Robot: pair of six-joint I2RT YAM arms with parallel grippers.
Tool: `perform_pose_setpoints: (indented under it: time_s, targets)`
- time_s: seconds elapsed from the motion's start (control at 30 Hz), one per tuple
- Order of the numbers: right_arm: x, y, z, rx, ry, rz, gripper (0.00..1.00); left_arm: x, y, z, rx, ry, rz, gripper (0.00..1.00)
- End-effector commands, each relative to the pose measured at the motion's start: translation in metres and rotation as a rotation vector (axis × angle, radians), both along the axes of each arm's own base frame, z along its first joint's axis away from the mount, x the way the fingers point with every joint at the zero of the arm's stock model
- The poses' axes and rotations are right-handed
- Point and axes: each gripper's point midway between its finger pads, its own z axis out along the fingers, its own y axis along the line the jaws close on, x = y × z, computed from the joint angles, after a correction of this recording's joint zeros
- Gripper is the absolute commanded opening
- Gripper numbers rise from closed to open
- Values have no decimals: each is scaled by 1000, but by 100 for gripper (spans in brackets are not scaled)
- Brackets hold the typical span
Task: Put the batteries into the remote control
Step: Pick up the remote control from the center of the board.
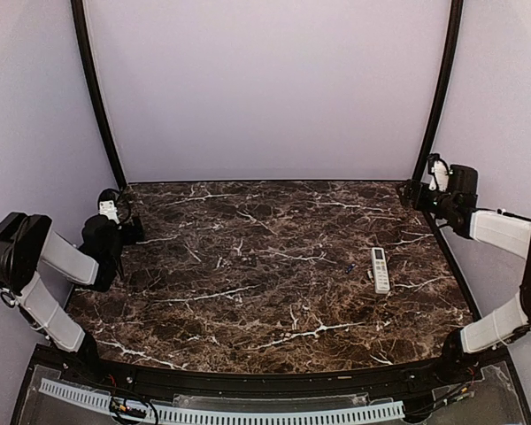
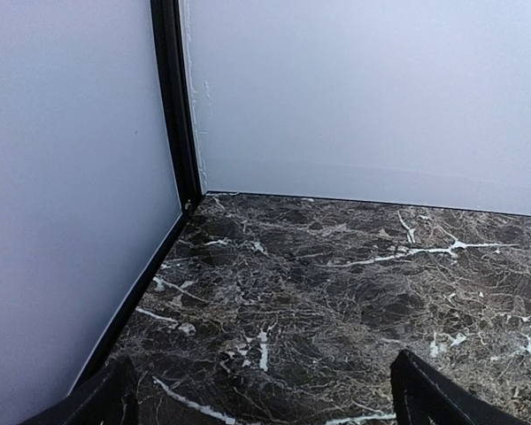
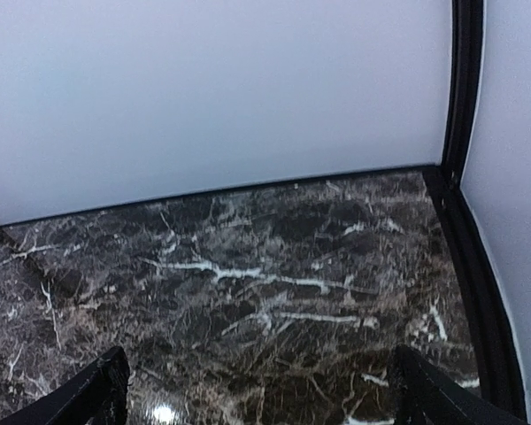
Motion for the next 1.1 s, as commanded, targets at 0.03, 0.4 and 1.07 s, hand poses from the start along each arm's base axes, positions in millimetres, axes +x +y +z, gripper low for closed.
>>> perform_pose_setpoints:
  time_s: [0.03,0.4,1.07]
  targets:
    - [-33,29,-60,-55,418,-29,99,-5,-5,16,51,-52,21,99]
    - [-84,48,-113,-169,812,-76,89,-13,-30,64,159,-42,-59,99]
    - [-87,72,-187,-190,988,-104,56,20,-131,137,-5,6,-488,93]
